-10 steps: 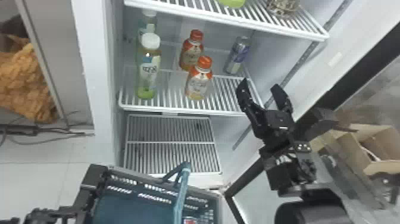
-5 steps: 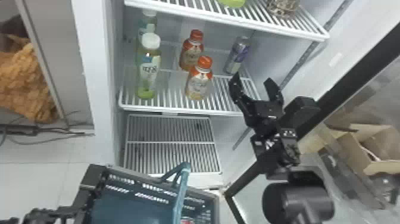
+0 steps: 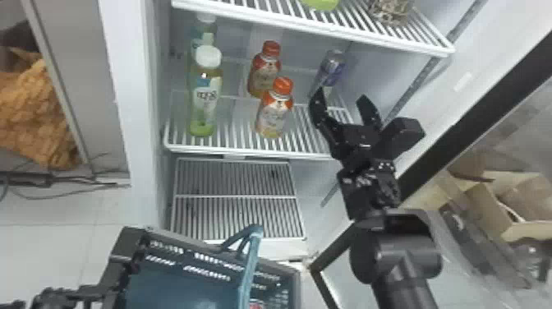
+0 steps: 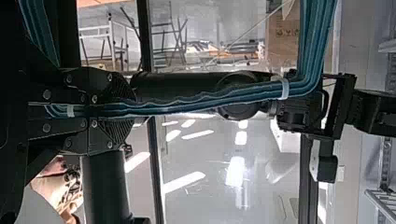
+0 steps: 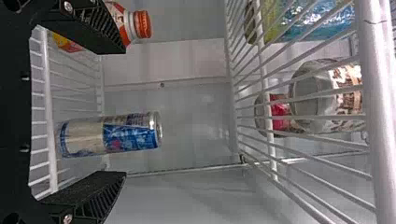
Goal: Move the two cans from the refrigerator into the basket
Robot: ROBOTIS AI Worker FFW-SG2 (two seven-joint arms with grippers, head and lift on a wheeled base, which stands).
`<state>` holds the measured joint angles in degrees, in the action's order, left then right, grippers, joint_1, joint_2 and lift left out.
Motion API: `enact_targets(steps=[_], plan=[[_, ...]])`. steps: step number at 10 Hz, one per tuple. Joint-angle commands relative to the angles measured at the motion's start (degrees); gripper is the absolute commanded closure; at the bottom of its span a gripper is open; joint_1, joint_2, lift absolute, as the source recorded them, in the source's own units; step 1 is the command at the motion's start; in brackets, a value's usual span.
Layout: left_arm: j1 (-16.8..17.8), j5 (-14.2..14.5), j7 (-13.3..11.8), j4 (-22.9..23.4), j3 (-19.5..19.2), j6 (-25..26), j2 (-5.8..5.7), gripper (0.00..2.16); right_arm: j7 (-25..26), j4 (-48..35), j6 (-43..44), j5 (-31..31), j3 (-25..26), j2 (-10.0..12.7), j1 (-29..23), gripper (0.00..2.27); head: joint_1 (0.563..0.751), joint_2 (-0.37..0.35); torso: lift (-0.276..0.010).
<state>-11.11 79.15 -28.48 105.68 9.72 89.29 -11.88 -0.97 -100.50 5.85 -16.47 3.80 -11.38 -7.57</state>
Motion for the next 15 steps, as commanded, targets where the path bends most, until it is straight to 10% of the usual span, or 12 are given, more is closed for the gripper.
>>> enact_targets(steps=[1, 15], plan=[[0.0, 0.0, 0.0, 0.0, 0.1, 0.7, 0.01, 1.21, 0.0, 2.0, 0.3, 0.1, -0.5, -0.1, 1.8, 0.08, 0.695, -0.350, -0.266], [0.8, 0.9, 0.0, -0.6, 0.6, 0.7, -0.16, 1.21, 4.2, 16.9, 1.2, 2.8, -4.6, -1.2, 14.5, 0.08, 0.695, -0.350, -0.266]])
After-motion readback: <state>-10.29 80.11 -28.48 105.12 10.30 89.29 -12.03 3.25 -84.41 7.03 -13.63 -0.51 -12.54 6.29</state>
